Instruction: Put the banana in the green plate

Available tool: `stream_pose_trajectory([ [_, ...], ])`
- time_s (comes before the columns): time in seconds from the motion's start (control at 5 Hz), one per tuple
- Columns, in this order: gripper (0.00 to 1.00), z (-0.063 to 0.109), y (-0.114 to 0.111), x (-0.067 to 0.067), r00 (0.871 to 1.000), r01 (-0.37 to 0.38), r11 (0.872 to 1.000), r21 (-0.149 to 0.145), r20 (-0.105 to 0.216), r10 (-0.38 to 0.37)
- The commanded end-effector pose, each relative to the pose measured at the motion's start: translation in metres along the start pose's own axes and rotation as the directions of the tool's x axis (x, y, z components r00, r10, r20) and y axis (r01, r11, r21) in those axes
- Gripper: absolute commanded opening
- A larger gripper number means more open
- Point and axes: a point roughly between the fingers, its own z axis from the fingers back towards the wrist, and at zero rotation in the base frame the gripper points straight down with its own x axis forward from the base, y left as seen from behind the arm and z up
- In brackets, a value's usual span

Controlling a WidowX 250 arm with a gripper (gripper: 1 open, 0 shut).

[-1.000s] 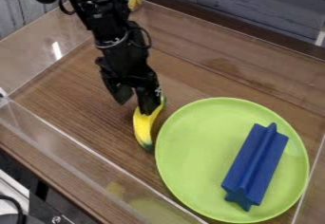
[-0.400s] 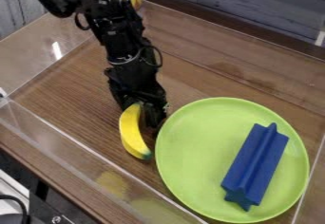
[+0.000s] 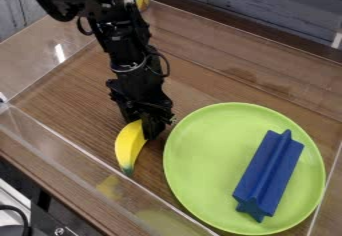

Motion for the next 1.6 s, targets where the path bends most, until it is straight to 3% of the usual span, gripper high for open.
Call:
stream_pose_trajectory([
  [0.0, 0.00, 0.007, -0.002, 0.004, 1.000, 0.006, 1.000, 0.013, 0.014, -0.006],
  [0.4, 0.00, 0.019, -0.009, 0.011, 0.999, -0.047, 0.999, 0.026, 0.016, 0.047],
  [0.8, 0.00, 0.024, -0.006, 0.010, 0.993, 0.117, 0.993, 0.035, -0.011, -0.117],
  [1.2, 0.00, 0.030, -0.011, 0.026, 0.983, 0.182, 0.982, 0.047, -0.017, -0.181],
  [1.4, 0.00, 0.045, -0.007, 0.029, 0.987, 0.162, 0.985, 0.058, -0.008, -0.162],
])
